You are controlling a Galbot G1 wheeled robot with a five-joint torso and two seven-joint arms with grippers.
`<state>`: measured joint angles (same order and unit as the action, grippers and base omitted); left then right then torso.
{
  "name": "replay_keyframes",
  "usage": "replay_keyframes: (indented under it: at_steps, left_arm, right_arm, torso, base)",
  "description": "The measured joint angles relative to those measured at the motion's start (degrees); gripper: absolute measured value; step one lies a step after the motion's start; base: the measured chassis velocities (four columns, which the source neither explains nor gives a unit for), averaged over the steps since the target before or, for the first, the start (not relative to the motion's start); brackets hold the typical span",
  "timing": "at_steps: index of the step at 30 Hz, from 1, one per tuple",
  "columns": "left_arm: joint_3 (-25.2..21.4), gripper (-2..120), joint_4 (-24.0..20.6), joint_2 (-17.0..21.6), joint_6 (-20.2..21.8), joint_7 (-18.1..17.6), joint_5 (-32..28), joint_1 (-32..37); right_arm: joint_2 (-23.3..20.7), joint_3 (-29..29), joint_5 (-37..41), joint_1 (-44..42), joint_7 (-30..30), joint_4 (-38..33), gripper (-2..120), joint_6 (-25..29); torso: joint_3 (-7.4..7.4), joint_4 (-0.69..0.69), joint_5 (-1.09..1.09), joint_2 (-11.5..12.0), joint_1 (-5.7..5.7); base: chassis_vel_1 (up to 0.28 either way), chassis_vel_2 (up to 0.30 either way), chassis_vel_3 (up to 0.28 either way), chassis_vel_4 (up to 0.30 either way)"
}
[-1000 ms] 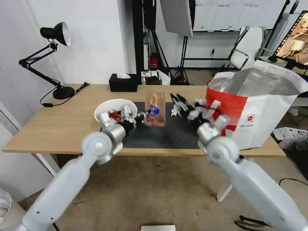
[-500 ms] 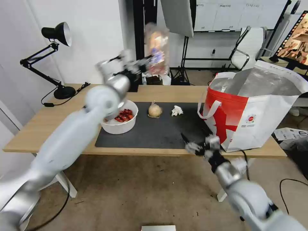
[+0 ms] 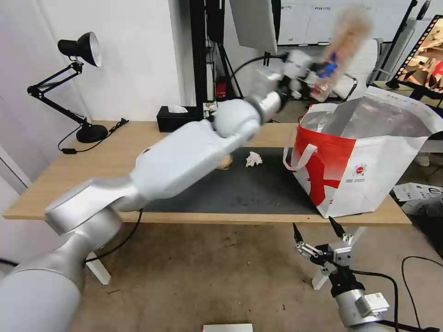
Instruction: Pick up the trash from the table and place it into the takeout bag.
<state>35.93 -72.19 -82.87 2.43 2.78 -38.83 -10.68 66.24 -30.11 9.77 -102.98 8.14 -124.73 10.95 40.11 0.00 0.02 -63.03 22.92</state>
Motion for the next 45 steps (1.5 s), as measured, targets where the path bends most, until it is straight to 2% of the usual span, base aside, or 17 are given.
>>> replay_keyframes:
  at_steps: [2, 6, 15, 22, 23, 29, 30, 32, 33, 36, 37, 39, 40, 41, 43, 44, 45]
  left_arm:
    - [1.86, 0, 1.78, -0.92, -0.26, 2.99, 3.66, -0.91]
    - [3.73, 0, 2.84, -0.92, -0.7, 6.07, 6.57, -1.4]
    - [5.04, 3, 2.54, 0.25, -0.71, 6.95, 6.75, -1.49]
    - [5.57, 31, -0.29, 1.78, -0.84, 5.07, 4.92, -1.48]
    - [5.57, 31, -0.29, 1.78, -0.84, 5.07, 4.92, -1.48]
    - [6.19, 57, -6.11, 6.05, -0.71, 1.36, 1.59, -2.29]
    - [6.19, 57, -6.11, 6.05, -0.71, 1.36, 1.59, -2.29]
    - [5.84, 68, -10.19, 8.76, -0.43, -1.16, -0.06, -1.92]
    - [5.84, 68, -10.19, 8.76, -0.43, -1.16, -0.06, -1.92]
    - [3.87, 83, -17.51, 15.43, 0.01, -4.08, -0.33, 1.1]
    - [3.87, 83, -17.51, 15.43, 0.01, -4.08, -0.33, 1.1]
    - [-0.25, 93, -26.0, 23.68, 0.98, -7.17, -0.24, 7.29]
    - [-0.25, 93, -26.0, 23.68, 0.98, -7.17, -0.24, 7.29]
    - [-3.93, 97, -31.06, 28.56, 1.73, -8.39, 0.03, 12.91]
    - [-4.59, 97, -31.77, 29.22, 1.83, -8.5, 0.13, 13.86]
    - [-10.05, 99, -36.16, 33.81, 2.16, -8.79, 1.17, 20.67]
    - [-18.47, 100, -40.96, 38.44, 2.11, -8.83, 3.4, 30.27]
  right_arm:
    - [0.48, 0.24, -0.5, -0.08, 0.0, -0.17, 100, 0.0]
    - [0.68, 0.54, -0.88, -0.11, -0.22, -0.15, 100, -0.08]
    - [0.01, 0.64, -0.45, -0.05, -1.16, -0.15, 100, -0.22]
    - [0.19, 1.58, -0.41, 0.23, -1.16, 0.22, 100, -0.5]
    - [0.19, 1.58, -0.41, 0.23, -1.16, 0.22, 100, -0.5]
    - [-0.41, 1.71, -0.34, 0.33, -1.14, 0.29, 100, -0.69]
    - [-0.41, 1.71, -0.34, 0.33, -1.14, 0.29, 100, -0.69]
    - [-0.7, 1.54, -0.27, -0.22, -1.04, -0.44, 100, -0.7]
    - [-0.7, 1.54, -0.27, -0.22, -1.04, -0.44, 100, -0.7]
    - [-1.33, -0.06, 0.53, -1.59, 0.23, -3.69, 100, -0.77]
    - [-1.33, -0.06, 0.53, -1.59, 0.23, -3.69, 100, -0.77]
    - [-2.07, 0.02, 2.06, -1.17, 1.09, -4.79, 100, -0.87]
    - [-2.07, 0.02, 2.06, -1.17, 1.09, -4.79, 100, -0.87]
    - [-2.28, 0.68, 2.76, -1.06, 1.48, -5.05, 100, -0.76]
    - [-2.28, 0.72, 2.77, -1.05, 1.49, -5.06, 100, -0.74]
    - [-2.35, 1.25, 2.95, -1.0, 1.6, -5.21, 100, -0.29]
    - [-2.33, 1.64, 2.99, -1.1, 1.61, -5.48, 100, 0.51]
  torso:
    - [0.0, 0.0, 0.0, 0.0, 0.0]
    - [0.0, 0.01, -0.01, 0.0, 0.0]
    - [0.0, 0.01, -0.02, 0.0, 0.0]
    - [0.0, -0.01, -0.02, 0.0, 0.0]
    - [0.0, -0.01, -0.02, 0.0, 0.0]
    - [0.0, 0.0, -0.02, 0.0, 0.0]
    - [0.0, 0.0, -0.02, 0.0, 0.0]
    - [0.0, 0.0, -0.02, 0.0, 0.0]
    - [0.0, 0.0, -0.02, 0.0, 0.0]
    - [0.0, -0.04, -0.03, 0.0, 0.0]
    - [0.0, -0.04, -0.03, 0.0, 0.0]
    - [-0.01, -0.02, -0.03, 0.0, 0.0]
    - [-0.01, -0.02, -0.03, 0.0, 0.0]
    - [0.0, 0.03, -0.05, 0.0, 0.0]
    - [0.0, 0.04, -0.05, 0.0, 0.0]
    - [0.0, 0.07, -0.09, 0.0, 0.0]
    - [-0.02, 0.05, -0.07, 0.0, -0.01]
  base:
    - [0.0, 0.0, 0.0, 0.0]
    - [0.0, 0.0, 0.0, 0.0]
    - [0.0, 0.0, 0.0, 0.0]
    - [0.0, 0.0, 0.0, 0.0]
    - [0.0, 0.0, 0.0, 0.0]
    - [0.0, 0.0, 0.0, 0.0]
    - [0.0, 0.0, 0.0, 0.0]
    - [0.0, 0.0, 0.0, 0.0]
    - [0.0, 0.0, 0.0, 0.0]
    - [0.0, 0.0, 0.0, 0.0]
    - [0.0, 0.0, 0.0, 0.0]
    - [0.0, 0.0, 0.0, 0.0]
    - [0.0, 0.0, 0.0, 0.0]
    - [0.0, 0.0, 0.0, 0.0]
    - [0.0, 0.0, 0.0, 0.0]
    - [0.0, 0.0, 0.0, 0.0]
    - [0.0, 0.0, 0.0, 0.0]
